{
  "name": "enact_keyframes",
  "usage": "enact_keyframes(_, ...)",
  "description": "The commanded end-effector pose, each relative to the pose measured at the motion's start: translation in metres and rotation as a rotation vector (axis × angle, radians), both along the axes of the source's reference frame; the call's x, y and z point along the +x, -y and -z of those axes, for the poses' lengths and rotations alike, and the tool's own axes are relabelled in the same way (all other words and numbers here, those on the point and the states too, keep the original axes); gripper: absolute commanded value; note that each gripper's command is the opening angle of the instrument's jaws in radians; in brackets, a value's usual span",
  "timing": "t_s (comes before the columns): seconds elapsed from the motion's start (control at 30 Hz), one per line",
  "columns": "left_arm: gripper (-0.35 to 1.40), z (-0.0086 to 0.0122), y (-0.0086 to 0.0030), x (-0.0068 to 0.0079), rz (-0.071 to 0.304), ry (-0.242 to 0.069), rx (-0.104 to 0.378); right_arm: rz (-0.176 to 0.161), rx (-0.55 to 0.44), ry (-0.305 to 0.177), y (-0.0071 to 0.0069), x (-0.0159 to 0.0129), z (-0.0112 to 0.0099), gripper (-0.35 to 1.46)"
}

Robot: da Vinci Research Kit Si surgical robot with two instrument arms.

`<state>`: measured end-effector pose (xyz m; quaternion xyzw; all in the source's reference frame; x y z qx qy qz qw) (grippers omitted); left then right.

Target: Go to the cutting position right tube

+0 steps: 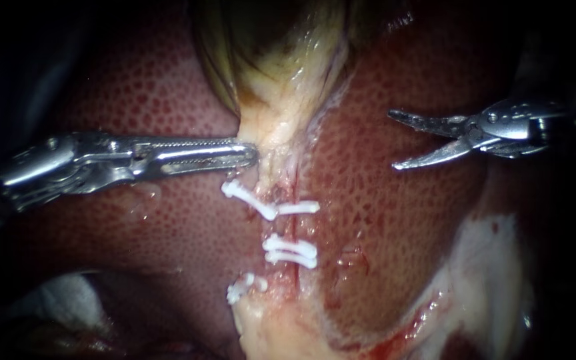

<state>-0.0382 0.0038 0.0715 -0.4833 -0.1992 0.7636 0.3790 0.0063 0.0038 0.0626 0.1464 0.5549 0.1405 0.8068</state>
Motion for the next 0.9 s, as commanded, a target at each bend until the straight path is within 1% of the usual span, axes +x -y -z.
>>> enact_keyframes(0.03,-0.35,0.0,0.0,0.0,0.0,0.0,0.0,0.0,0.0,0.0,0.0,0.0,0.0,1.43)
enact_keyframes(0.2,-0.35,0.0003,-0.0002,0.0005,-0.003,0.002,0.002,0.0,-0.001,0.0,0.0,0.0,-0.0002,1.43)
enact_keyframes(0.27,-0.35,0.0009,-0.0007,0.0014,-0.009,0.008,0.007,0.0,-0.001,0.0,0.0,-0.0001,-0.0003,1.43)
enact_keyframes(0.33,-0.35,0.0016,-0.0015,0.0024,0.0,0.001,0.007,0.0,-0.002,0.0,0.0,-0.0001,-0.0005,1.43)
enact_keyframes(0.4,-0.35,0.0027,-0.0025,0.0038,0.011,-0.01,0.011,0.0,-0.002,0.001,-0.0001,-0.0001,-0.0006,1.43)
enact_keyframes(0.43,-0.35,0.0032,-0.003,0.0045,0.018,-0.009,0.011,0.0,-0.002,0.001,-0.0001,-0.0001,-0.0006,1.43)
enact_keyframes(0.47,-0.35,0.004,-0.0037,0.0055,0.034,-0.012,0.016,0.0,-0.002,0.001,-0.0001,-0.0001,-0.0006,1.43)
enact_keyframes(0.57,-0.35,0.0059,-0.0051,0.0076,0.057,-0.01,-0.006,0.0,-0.002,0.001,-0.0001,-0.0001,-0.0006,1.43)
enact_keyframes(0.67,-0.35,0.0073,-0.0059,0.0088,0.067,-0.007,-0.018,0.0,-0.002,0.001,-0.0001,-0.0002,-0.0006,1.43)
enact_keyframes(0.77,-0.35,0.008,-0.006,0.009,0.073,-0.003,-0.023,0.0,-0.002,0.001,-0.0001,-0.0002,-0.0006,1.43)
enact_keyframes(0.9,-0.35,0.0082,-0.0059,0.0089,0.074,-0.004,-0.023,0.0,-0.002,0.001,-0.0001,-0.0001,-0.0007,1.43)
